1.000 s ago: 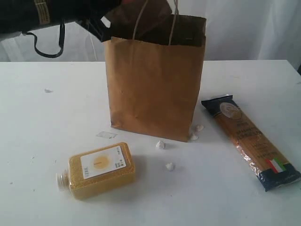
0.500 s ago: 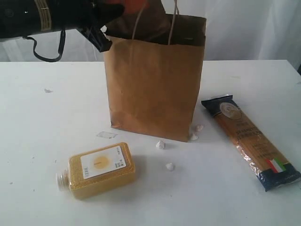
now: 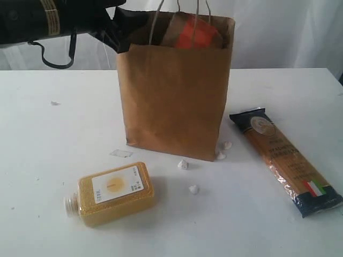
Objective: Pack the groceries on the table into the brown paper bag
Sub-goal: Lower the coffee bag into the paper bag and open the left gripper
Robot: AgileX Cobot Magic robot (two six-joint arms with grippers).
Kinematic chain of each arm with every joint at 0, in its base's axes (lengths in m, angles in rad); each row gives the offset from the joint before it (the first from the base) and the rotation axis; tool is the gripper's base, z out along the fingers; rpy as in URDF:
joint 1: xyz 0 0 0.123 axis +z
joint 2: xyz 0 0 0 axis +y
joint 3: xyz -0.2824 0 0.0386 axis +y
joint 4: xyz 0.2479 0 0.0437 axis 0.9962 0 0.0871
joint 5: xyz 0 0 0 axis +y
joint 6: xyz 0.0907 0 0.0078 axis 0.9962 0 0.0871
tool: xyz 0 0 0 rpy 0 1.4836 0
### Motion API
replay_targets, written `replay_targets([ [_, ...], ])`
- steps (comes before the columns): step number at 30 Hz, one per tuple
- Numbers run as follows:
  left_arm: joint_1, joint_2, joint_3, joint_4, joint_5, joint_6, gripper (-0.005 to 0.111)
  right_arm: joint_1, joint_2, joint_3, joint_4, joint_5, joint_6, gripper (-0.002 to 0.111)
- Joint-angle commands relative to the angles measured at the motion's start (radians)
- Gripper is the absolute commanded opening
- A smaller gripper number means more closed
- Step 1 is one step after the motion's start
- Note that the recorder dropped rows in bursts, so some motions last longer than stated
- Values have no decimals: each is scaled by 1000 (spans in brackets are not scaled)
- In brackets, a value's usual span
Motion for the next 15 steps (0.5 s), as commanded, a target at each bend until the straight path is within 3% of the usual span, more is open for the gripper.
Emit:
replay_targets([
  [1, -2, -8, -7, -5, -7, -13, 66, -2, -3, 0, -1, -7, -4, 0],
  [9, -2, -19, -7, -13, -144, -8, 66, -2, -3, 0, -1, -7, -4, 0],
  [15, -2, -109, -7, -13, -29, -1, 66, -2, -3, 0, -1, -7, -4, 0],
])
